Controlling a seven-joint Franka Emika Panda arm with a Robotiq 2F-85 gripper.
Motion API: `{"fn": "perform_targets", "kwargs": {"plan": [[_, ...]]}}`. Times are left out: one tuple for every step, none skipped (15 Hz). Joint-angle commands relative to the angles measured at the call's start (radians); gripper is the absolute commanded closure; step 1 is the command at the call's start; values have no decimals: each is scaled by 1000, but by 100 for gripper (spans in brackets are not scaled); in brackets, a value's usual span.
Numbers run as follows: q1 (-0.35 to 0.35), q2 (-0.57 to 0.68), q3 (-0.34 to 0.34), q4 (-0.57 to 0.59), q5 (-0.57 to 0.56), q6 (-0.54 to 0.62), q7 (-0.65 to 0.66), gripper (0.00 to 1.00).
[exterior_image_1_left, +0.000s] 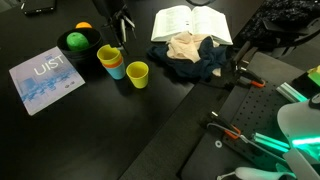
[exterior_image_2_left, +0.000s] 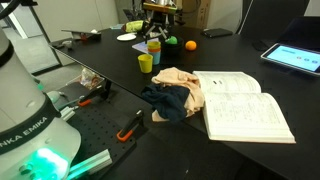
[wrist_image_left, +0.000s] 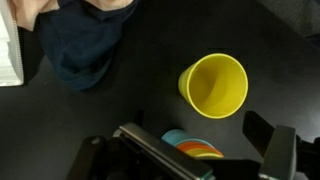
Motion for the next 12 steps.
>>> {"fn": "perform_targets", "kwargs": {"plan": [[-18,-88,-1,-138,37,97,17,0],[-21,-98,0,-160,41,117,18,0],[-23,-106,1,-181,44,136,20,0],[-23,-112,1,-198,46,152,23,0],[-22,-118,2,-215,47,169,26,0],[-23,-123,3,-228,53,183,27,0],[-23,-127,5,-242,59,196,26,0],[-23,-130,7,-256,66,211,26,0],[-23,-131,10,-268,73,222,25,0],[-23,-130,13,-280,82,233,24,0],[-23,-129,17,-290,90,242,22,0],[-22,-125,20,-299,98,248,21,0]]}}
